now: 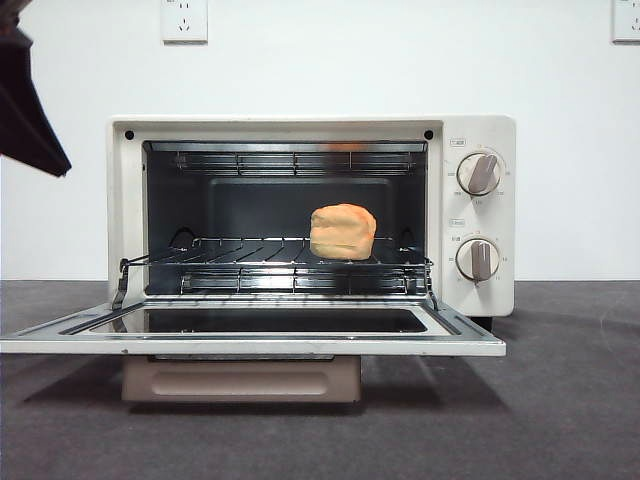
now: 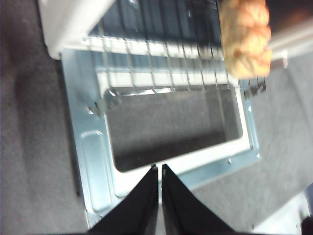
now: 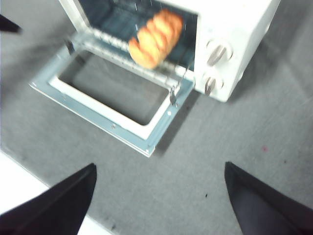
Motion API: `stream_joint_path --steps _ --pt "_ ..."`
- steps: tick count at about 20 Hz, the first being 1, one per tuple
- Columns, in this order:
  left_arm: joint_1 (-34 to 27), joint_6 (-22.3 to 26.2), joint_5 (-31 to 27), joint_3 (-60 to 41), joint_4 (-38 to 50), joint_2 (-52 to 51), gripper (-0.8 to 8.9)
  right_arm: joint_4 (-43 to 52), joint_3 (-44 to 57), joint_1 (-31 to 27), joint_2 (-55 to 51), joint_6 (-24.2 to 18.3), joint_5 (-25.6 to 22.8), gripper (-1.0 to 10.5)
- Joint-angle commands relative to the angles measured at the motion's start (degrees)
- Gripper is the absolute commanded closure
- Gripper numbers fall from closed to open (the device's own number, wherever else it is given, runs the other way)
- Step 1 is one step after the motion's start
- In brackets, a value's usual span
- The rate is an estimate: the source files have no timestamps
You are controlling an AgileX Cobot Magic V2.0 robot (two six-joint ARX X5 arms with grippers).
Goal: The left arm flap open the oven, the right arm pick bread and place it into oven, the left arm flap close the oven
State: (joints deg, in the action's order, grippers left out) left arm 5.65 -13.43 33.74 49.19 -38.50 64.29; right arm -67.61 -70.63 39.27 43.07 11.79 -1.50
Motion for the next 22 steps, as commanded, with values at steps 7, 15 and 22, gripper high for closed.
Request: stream_joint_path --steps 7,15,22 --pt "-6.67 -7.98 1.86 -16.87 14.78 0.85 8.0 0.0 -0.94 0.37 -5.42 -0.46 -0.07 5.3" --pt "-6.12 -9.49 -0.79 -22.71 15.74 0.9 8.01 0.28 -0.94 0.37 -5.38 -0.46 -0.04 5.3" --pt "-3.26 -8.41 2.8 -22.69 17.84 5.95 8.0 0.26 -0.94 0.37 -5.38 -0.42 -0.04 5.3"
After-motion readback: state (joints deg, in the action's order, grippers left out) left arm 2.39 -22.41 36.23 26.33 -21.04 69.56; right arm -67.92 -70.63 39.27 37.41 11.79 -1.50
